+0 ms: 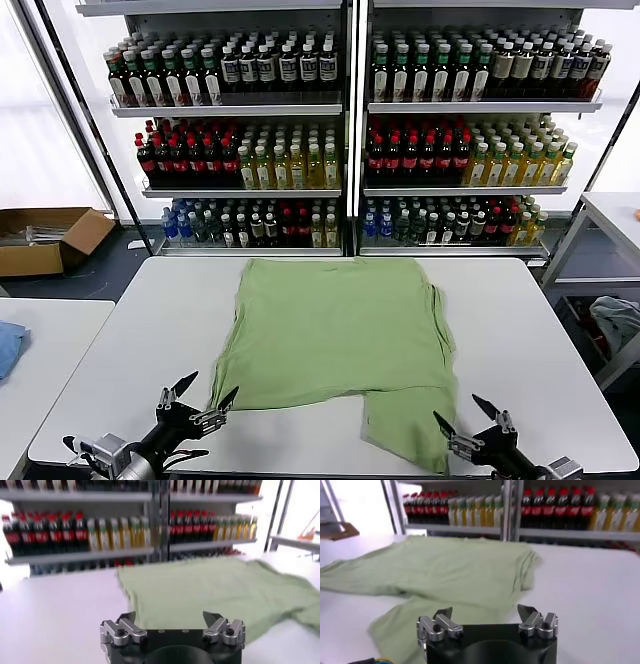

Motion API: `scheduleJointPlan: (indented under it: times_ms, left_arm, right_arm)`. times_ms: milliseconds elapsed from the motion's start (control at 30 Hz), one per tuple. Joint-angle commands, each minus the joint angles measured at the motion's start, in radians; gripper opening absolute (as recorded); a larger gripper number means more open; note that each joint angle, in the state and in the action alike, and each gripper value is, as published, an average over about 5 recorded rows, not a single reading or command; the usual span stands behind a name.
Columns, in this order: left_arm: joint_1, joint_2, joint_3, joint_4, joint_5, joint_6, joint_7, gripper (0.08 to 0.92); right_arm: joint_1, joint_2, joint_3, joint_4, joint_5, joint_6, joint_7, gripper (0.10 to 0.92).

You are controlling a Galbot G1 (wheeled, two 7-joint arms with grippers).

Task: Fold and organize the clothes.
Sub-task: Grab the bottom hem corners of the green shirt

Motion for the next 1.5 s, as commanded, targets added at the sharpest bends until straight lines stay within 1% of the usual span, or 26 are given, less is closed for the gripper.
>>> scheduleJointPlan:
  times_ms: [33,300,400,500,633,733,867,1133,1233,1367,1500]
  left_arm:
    - [-0.04,0.058,0.05,0.058,-0.023,0.146,-0.048,0.823]
    - [-0.082,0.046,0.072,0.112,-0.05,0.15,-0.103,0.823]
    - [-0.091,0.038,0.083,0.118,-0.056,0.153,-0.116,0.823]
    - [-0.095,0.031,0.094,0.125,-0.055,0.154,-0.121,0.823]
    - [-0.094,0.027,0.1,0.131,-0.062,0.148,-0.119,0.823]
    - [-0.094,0.027,0.102,0.133,-0.067,0.143,-0.118,0.797]
    - [-0.09,0.025,0.107,0.131,-0.073,0.136,-0.115,0.698]
    - [-0.077,0.009,0.121,0.111,-0.092,0.125,-0.11,0.464]
    - [-0.077,0.006,0.124,0.121,-0.087,0.119,-0.111,0.378]
    - [-0.074,0.004,0.12,0.113,-0.088,0.109,-0.114,0.265]
    - [-0.055,0.0,0.11,0.063,-0.088,0.103,-0.119,0.153]
  right_arm:
    - [-0.026,-0.031,-0.068,0.012,-0.029,-0.071,0.019,0.823]
    - [-0.023,-0.014,-0.088,0.004,-0.026,-0.067,0.033,0.823]
    - [-0.027,-0.011,-0.093,0.002,-0.026,-0.067,0.036,0.807]
    - [-0.03,-0.009,-0.096,-0.001,-0.027,-0.065,0.039,0.742]
    - [-0.034,-0.006,-0.095,-0.002,-0.026,-0.057,0.042,0.621]
    - [-0.036,-0.003,-0.093,-0.002,-0.024,-0.048,0.044,0.534]
    - [-0.033,0.001,-0.09,-0.002,-0.014,-0.028,0.047,0.421]
    - [-0.023,0.008,-0.086,-0.002,0.008,-0.003,0.062,0.187]
    - [-0.024,0.008,-0.085,-0.002,0.012,0.007,0.06,0.122]
    - [-0.027,0.01,-0.083,0.003,0.035,0.045,0.046,0.106]
    - [-0.043,0.015,-0.067,0.022,0.083,0.092,0.007,0.106]
